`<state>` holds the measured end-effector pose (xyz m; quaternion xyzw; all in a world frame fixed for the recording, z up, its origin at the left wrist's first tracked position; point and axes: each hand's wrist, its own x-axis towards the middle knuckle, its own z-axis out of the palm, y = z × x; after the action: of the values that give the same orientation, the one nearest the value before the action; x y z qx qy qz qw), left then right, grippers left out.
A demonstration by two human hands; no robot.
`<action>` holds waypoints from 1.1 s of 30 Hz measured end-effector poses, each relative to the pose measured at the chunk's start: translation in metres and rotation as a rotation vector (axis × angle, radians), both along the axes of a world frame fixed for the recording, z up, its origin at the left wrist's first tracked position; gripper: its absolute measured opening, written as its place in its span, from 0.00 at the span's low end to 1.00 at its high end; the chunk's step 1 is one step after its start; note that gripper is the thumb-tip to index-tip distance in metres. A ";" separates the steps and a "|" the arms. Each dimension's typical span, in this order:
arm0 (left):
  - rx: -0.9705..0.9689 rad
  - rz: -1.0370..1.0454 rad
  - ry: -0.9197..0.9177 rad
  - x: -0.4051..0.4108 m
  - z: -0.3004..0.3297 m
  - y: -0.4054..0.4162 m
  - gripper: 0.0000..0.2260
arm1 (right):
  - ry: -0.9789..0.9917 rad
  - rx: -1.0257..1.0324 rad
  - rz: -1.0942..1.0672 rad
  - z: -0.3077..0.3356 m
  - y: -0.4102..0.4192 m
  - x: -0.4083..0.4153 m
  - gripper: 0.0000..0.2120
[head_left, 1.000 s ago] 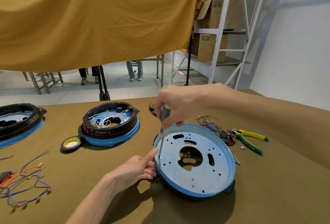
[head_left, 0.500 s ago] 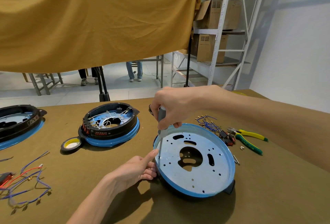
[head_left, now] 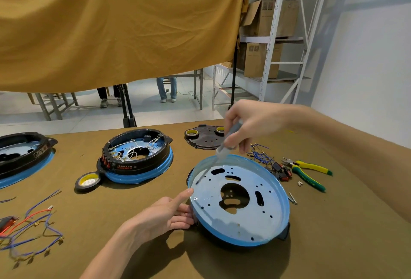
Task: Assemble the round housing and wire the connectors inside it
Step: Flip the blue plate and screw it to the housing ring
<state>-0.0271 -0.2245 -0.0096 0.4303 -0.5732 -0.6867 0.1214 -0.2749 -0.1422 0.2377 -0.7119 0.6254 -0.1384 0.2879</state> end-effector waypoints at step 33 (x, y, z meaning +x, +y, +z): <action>-0.070 -0.159 -0.211 -0.063 0.067 -0.027 0.26 | -0.449 -0.822 -0.640 -0.200 -0.029 -0.044 0.05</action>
<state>-0.0898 -0.2511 0.0576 0.4489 -0.6387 -0.6247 0.0205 -0.3187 -0.1716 0.0376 -0.4937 0.6280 -0.5990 0.0567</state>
